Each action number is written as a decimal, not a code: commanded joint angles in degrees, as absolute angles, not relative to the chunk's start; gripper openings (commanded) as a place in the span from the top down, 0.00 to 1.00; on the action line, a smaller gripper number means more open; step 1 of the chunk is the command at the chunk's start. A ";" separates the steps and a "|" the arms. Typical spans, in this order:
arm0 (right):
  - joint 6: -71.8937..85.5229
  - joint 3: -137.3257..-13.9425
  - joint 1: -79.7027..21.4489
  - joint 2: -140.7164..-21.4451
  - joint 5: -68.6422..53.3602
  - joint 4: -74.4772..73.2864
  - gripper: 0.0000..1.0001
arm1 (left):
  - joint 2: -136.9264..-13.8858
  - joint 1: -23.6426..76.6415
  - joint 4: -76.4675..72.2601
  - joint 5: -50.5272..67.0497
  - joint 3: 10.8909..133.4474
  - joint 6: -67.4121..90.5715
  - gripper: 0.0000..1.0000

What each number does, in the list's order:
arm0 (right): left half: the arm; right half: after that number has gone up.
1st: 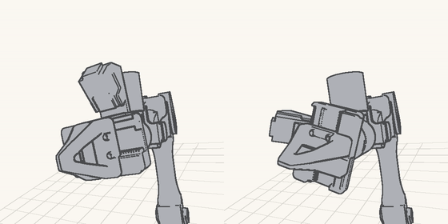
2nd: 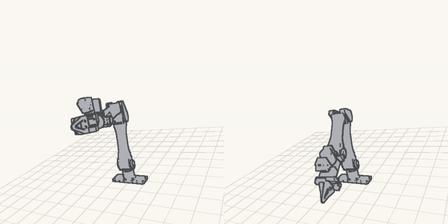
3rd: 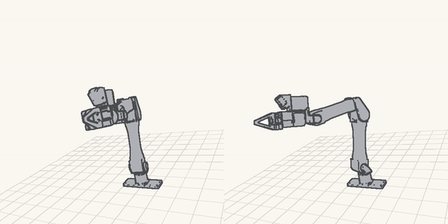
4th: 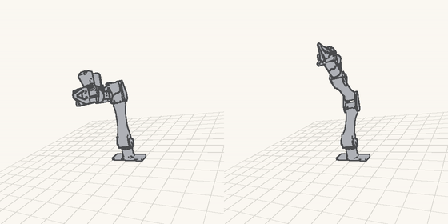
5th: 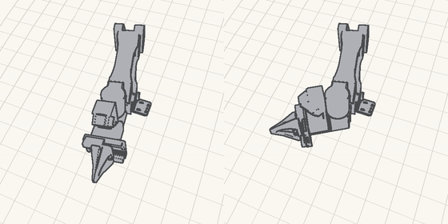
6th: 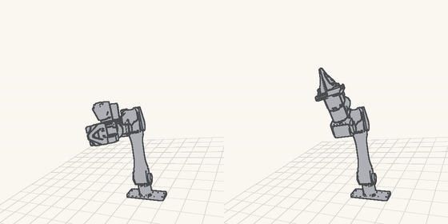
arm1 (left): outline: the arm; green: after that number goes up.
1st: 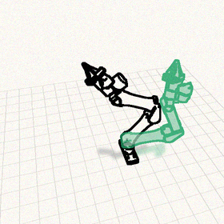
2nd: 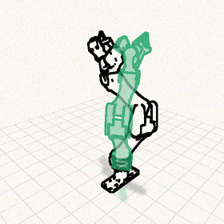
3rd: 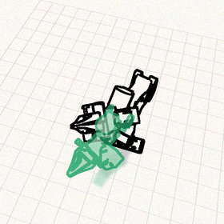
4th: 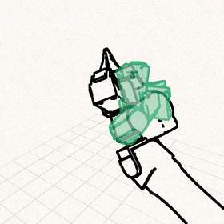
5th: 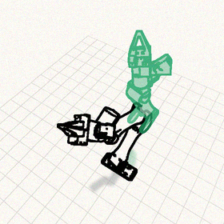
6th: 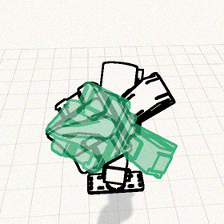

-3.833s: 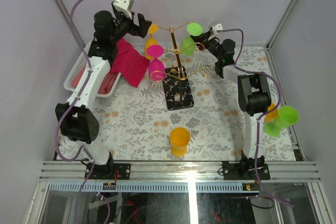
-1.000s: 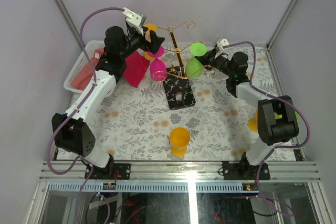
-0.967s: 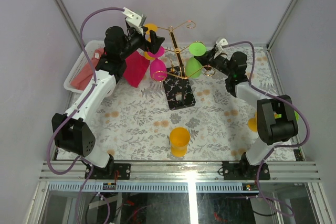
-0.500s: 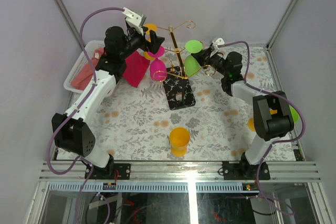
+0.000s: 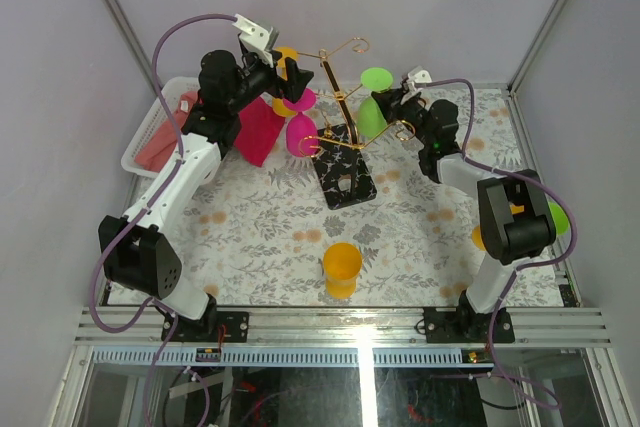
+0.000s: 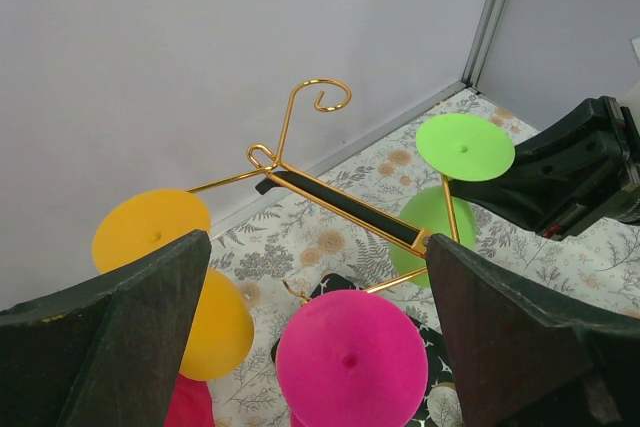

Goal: Place the wine glass upside down on the wine glass rack

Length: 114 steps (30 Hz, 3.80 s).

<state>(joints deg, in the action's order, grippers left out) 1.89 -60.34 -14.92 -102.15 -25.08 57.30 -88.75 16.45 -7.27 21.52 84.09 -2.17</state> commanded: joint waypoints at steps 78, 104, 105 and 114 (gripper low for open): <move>-2.59 -54.60 -7.42 -71.42 22.39 18.94 0.01 | -78.37 7.01 7.72 18.82 83.54 6.54 0.00; -0.74 -70.52 -6.94 -75.69 26.84 -10.85 0.02 | -78.11 6.59 -0.03 18.15 71.80 4.83 0.00; -0.20 -70.70 -6.93 -75.68 26.96 -11.61 0.03 | -78.16 6.55 0.69 18.27 72.27 4.44 0.00; 4.88 -74.46 -6.60 -73.28 32.85 -24.73 0.02 | -75.57 6.62 1.22 18.24 71.34 3.95 0.00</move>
<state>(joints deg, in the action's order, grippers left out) 1.91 -70.70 -7.07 -76.77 27.51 -17.98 -77.54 6.96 3.05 18.31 71.13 4.89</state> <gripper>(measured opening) 0.968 0.997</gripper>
